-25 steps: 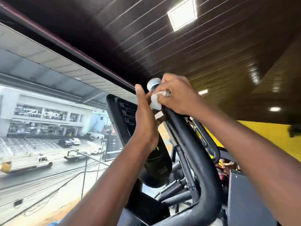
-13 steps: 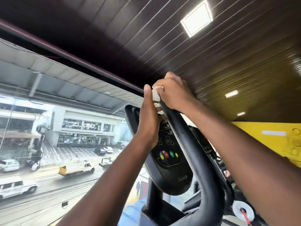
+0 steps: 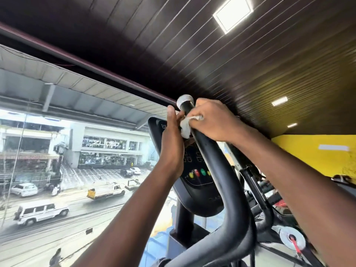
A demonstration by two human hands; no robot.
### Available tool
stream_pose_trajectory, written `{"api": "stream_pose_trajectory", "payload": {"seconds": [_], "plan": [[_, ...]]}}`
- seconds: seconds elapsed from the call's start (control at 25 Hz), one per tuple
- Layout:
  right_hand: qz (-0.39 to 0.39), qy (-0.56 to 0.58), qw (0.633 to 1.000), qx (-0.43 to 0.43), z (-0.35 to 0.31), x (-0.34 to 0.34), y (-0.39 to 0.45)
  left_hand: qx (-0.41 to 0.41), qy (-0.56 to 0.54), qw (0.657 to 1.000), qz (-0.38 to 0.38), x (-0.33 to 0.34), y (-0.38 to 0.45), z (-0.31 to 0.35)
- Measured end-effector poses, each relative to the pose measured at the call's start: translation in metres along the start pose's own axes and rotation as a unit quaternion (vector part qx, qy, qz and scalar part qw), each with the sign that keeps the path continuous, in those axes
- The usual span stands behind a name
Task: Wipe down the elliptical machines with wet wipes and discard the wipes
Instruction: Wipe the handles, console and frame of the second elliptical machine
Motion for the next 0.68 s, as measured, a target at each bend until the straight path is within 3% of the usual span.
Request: {"api": "stream_pose_trajectory", "payload": {"seconds": [0.2, 0.32, 0.44, 0.6, 0.68], "plan": [[-0.020, -0.006, 0.999, -0.045, -0.017, -0.003, -0.045, -0.005, -0.045, 0.999, 0.026, 0.003, -0.024, -0.013], [0.006, 0.050, 0.999, -0.005, -0.008, -0.014, -0.064, 0.000, -0.055, 0.998, 0.032, 0.005, -0.033, -0.019], [-0.010, 0.045, 0.998, -0.033, -0.016, -0.011, -0.081, -0.007, -0.067, 0.998, 0.016, 0.014, -0.044, -0.024], [0.041, 0.109, 0.993, 0.023, -0.001, -0.016, -0.103, -0.034, -0.090, 0.995, 0.016, 0.013, -0.053, -0.036], [0.042, 0.112, 0.993, 0.004, -0.006, -0.013, -0.116, -0.037, -0.099, 0.994, 0.022, 0.011, -0.057, -0.039]]}}
Point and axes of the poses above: each hand's wrist, its own y-axis towards the middle knuckle, its own x-axis out of the palm, z = x × y, the point moved 9 cm from there along y, towards the middle knuckle, and after that the axes turned 14 degrees about -y, right-handed, at the moved point
